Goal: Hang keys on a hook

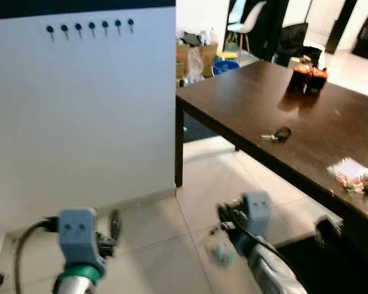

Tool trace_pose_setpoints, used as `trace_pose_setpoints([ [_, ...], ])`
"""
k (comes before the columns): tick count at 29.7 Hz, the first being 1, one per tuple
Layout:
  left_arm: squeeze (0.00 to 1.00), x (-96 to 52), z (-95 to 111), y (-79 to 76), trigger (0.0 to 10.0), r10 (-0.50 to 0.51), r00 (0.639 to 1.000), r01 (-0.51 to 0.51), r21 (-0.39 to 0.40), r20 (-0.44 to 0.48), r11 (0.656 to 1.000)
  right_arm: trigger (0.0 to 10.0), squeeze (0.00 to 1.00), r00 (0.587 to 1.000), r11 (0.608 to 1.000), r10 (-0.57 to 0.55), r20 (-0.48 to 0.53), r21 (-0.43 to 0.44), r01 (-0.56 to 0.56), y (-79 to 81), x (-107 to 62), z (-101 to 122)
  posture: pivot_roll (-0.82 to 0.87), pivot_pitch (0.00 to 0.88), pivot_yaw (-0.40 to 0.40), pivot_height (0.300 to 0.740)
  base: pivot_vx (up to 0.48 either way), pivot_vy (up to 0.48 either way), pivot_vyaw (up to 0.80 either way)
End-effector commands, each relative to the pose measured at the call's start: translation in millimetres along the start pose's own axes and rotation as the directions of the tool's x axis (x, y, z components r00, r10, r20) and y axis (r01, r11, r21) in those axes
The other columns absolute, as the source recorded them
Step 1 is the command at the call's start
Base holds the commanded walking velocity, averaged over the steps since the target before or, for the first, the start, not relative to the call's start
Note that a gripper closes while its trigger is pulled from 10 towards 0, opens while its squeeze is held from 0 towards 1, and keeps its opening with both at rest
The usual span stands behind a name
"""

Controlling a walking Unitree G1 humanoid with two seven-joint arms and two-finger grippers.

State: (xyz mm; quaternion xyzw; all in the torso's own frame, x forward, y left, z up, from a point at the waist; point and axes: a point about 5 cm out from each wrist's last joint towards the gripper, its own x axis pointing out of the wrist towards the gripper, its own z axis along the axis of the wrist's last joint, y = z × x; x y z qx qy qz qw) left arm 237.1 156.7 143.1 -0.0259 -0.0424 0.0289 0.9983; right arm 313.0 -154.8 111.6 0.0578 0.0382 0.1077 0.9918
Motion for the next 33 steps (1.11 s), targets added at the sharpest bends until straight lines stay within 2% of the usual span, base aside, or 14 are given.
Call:
trace_pose_setpoints([
  [1,0.00,-3.5,-5,10.0,10.0,0.036,0.999,-0.035,0.015,-0.023,0.999,10.0,0.00,0.999,0.999,0.043,0.000,0.015,-0.043,13.8,3.5,0,-0.12,0.071,0.096,0.740,0.356,0.000,0.00],
  [13,0.00,-2.2,-4,10.1,10.0,0.032,0.999,-0.032,0.013,-0.019,0.999,10.0,0.00,0.999,0.999,0.038,0.013,0.019,-0.038,13.1,4.2,3,-0.12,0.058,0.099,0.740,0.350,0.000,0.00],
  [19,0.00,-1.4,-4,12.4,10.0,0.042,0.999,-0.042,0.002,-0.018,0.999,10.0,0.00,0.998,0.999,0.034,0.046,0.022,-0.035,13.2,6.4,12,-0.13,0.055,0.101,0.740,0.343,0.000,0.00],
  [23,0.00,-0.7,-4,14.3,10.0,0.049,0.999,-0.049,-0.003,-0.016,0.999,10.0,0.00,0.994,0.998,0.056,0.093,0.010,-0.057,16.8,10.2,26,-0.13,0.049,0.101,0.740,0.342,0.000,0.00],
  [27,0.00,-0.3,-3,14.8,10.0,0.049,0.999,-0.049,-0.003,-0.013,0.999,10.0,0.00,0.990,0.998,0.065,0.128,0.009,-0.067,19.2,12.8,37,-0.13,0.045,0.099,0.740,0.332,0.000,0.80],
  [33,0.00,-0.8,-4,14.4,10.0,0.047,0.999,-0.047,-0.001,-0.014,0.999,10.0,0.00,0.986,0.997,0.070,0.150,0.025,-0.075,20.0,15.8,45,-0.13,0.039,0.097,0.740,0.326,0.000,0.00],
])
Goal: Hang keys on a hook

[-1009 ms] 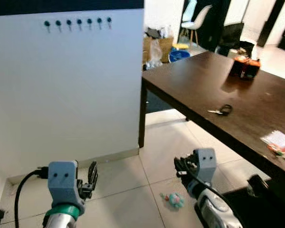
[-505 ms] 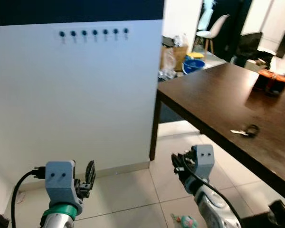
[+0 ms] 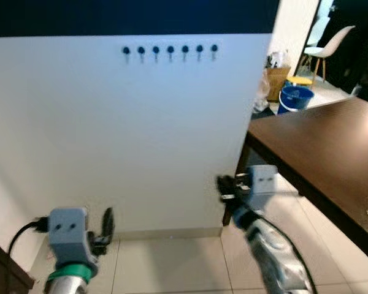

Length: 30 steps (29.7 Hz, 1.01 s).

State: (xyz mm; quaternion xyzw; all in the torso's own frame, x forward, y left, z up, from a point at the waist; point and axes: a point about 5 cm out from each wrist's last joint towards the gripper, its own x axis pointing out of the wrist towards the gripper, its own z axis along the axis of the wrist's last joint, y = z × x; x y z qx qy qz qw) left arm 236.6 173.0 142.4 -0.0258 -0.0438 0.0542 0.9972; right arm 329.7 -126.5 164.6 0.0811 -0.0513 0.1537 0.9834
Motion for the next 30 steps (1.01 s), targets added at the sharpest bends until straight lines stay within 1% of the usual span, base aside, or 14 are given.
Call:
trace_pose_setpoints([
  [1,0.00,-1.8,-4,-1.1,10.0,-0.002,1.000,0.002,-0.003,-0.019,1.000,10.0,0.00,1.000,1.000,-0.015,-0.025,-0.007,0.015,-8.8,-5.6,-3,-0.13,0.037,0.096,0.740,0.326,0.000,0.00],
  [5,0.00,-2.2,-4,-0.7,10.0,-0.001,1.000,0.001,-0.004,-0.019,1.000,10.0,0.00,1.000,1.000,0.001,-0.025,-0.020,-0.002,-7.3,-5.6,-2,-0.13,0.037,0.096,0.740,0.325,0.000,0.00],
  [7,0.00,-2.2,-4,-0.4,10.0,0.000,1.000,0.000,-0.003,-0.020,1.000,10.0,0.00,1.000,1.000,0.011,-0.025,-0.025,-0.012,-6.0,-5.1,-1,-0.13,0.037,0.096,0.740,0.319,0.000,0.40],
  [11,0.00,-2.0,-5,-0.2,10.0,0.000,1.000,0.000,-0.002,-0.020,1.000,10.0,0.00,0.999,0.999,0.029,-0.024,-0.038,-0.030,-3.7,-3.9,0,-0.13,0.037,0.096,0.740,0.319,0.000,0.80],
  [13,0.00,-2.0,-5,0.2,10.0,0.001,1.000,-0.001,-0.001,-0.020,1.000,10.0,0.00,0.998,0.996,0.067,-0.011,-0.062,-0.068,2.6,-1.3,5,-0.13,0.037,0.096,0.740,0.313,0.000,0.80],
  [15,0.00,-2.4,-5,0.3,10.0,0.001,1.000,-0.001,0.000,-0.021,1.000,10.0,0.00,0.996,0.995,0.086,0.002,-0.058,-0.086,6.7,0.2,9,-0.13,0.037,0.095,0.740,0.311,0.000,0.00],
  [18,0.00,-2.8,-5,0.2,10.0,0.001,1.000,-0.001,0.000,-0.021,1.000,10.0,0.00,0.996,0.996,0.085,0.002,-0.041,-0.085,7.0,0.3,10,-0.13,0.037,0.095,0.740,0.311,0.000,0.00],
  [30,0.00,-3.1,-5,1.3,10.0,0.003,1.000,-0.004,-0.001,-0.025,1.000,10.0,0.00,0.986,0.984,0.164,0.031,-0.073,-0.161,18.5,2.5,22,-0.13,0.042,0.095,0.740,0.303,0.000,0.00],
])
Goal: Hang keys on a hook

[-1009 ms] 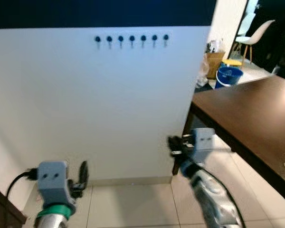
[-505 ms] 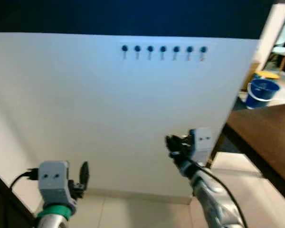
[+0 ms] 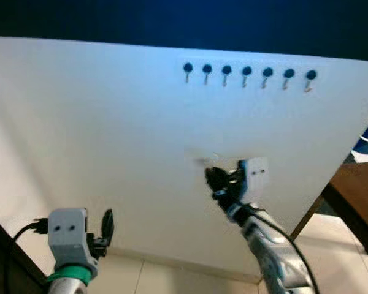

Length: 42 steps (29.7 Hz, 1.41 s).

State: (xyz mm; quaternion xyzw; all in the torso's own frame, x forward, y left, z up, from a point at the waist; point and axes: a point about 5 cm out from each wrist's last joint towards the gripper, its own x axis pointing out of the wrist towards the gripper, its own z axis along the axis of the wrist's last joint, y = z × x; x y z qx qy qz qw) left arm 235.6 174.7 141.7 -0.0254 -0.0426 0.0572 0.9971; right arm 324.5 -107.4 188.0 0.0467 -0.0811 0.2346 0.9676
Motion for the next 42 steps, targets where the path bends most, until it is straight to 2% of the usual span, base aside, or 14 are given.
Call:
trace_pose_setpoints([
  [1,0.00,-2.4,-5,-0.5,10.0,-0.002,1.000,0.002,-0.002,-0.024,1.000,10.0,0.00,1.000,1.000,-0.004,0.004,-0.007,0.004,-3.4,-1.3,3,-0.13,0.042,0.095,0.740,0.289,0.000,0.00],
  [8,0.00,-1.0,-10,1.5,10.0,0.025,0.998,-0.024,0.023,-0.049,0.999,10.0,0.00,1.000,1.000,-0.008,0.012,-0.008,0.008,-3.3,-0.1,6,-0.14,0.057,0.096,0.740,0.115,0.000,0.00],
  [22,0.00,2.6,-9,-0.8,10.0,0.026,0.999,-0.025,0.026,-0.037,0.999,10.0,0.00,0.999,1.000,-0.019,0.036,-0.011,0.019,-3.5,3.2,13,-0.14,0.066,0.097,0.740,0.000,0.000,0.00],
  [28,0.00,3.6,-10,-0.9,10.0,0.024,0.999,-0.023,0.030,-0.039,0.999,10.0,0.00,0.997,1.000,0.006,0.080,-0.023,-0.004,2.8,17.5,28,-0.15,0.070,0.100,0.740,0.000,0.000,0.00],
  [34,0.00,5.0,-9,-2.5,10.0,0.024,0.999,-0.023,0.029,-0.036,0.999,10.0,0.00,0.984,0.999,0.027,0.174,-0.033,-0.022,3.1,41.2,59,-0.15,0.076,0.098,0.740,0.000,0.000,0.00],
  [42,0.00,3.9,-10,-1.7,10.0,0.026,0.999,-0.025,0.029,-0.037,0.999,10.0,0.00,0.978,0.999,0.028,0.206,-0.036,-0.021,-0.2,47.4,71,-0.15,0.076,0.098,0.740,0.000,0.000,0.00],
])
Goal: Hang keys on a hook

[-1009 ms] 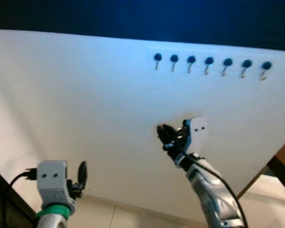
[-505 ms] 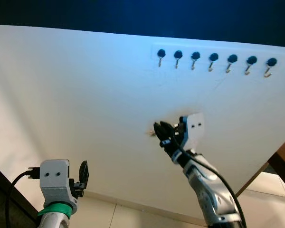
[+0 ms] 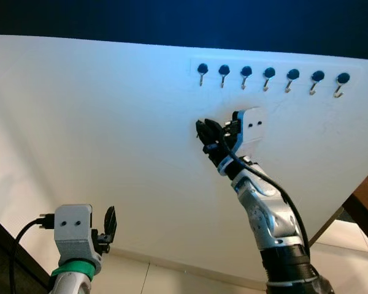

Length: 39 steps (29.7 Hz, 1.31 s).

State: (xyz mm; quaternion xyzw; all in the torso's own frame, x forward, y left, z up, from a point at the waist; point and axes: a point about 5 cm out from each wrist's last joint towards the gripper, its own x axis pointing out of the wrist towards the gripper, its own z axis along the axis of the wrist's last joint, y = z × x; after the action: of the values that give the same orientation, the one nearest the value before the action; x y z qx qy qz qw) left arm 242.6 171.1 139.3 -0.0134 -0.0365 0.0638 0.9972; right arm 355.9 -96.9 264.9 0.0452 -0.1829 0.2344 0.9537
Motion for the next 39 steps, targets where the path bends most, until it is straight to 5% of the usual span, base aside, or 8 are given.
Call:
trace_pose_setpoints([
  [1,0.00,-2.3,-7,2.4,10.0,0.013,1.000,-0.013,0.003,-0.027,1.000,10.0,0.00,1.000,1.000,0.007,0.010,0.017,-0.007,0.9,1.6,1,-0.15,0.076,0.098,0.740,0.000,0.000,0.00],
  [12,0.00,-2.1,-3,2.9,10.0,0.006,1.000,-0.006,-0.007,-0.010,1.000,10.0,0.00,0.989,1.000,0.006,0.150,0.005,-0.007,-4.9,39.0,39,-0.15,0.078,0.101,0.740,0.000,0.000,0.00],
  [30,0.00,-6.6,18,-15.6,10.0,-0.132,0.982,0.146,-0.097,0.135,0.985,10.0,0.00,0.965,0.999,-0.020,0.263,0.031,0.013,-19.4,43.9,60,-0.14,0.085,0.106,0.740,0.000,0.000,0.00],
  [39,0.00,-20.3,43,-50.8,10.0,-0.421,0.867,0.468,-0.144,0.268,0.872,10.0,0.00,0.948,0.999,-0.007,0.319,0.048,-0.008,-20.8,44.1,70,-0.14,0.085,0.106,0.740,0.000,0.000,0.00],
])
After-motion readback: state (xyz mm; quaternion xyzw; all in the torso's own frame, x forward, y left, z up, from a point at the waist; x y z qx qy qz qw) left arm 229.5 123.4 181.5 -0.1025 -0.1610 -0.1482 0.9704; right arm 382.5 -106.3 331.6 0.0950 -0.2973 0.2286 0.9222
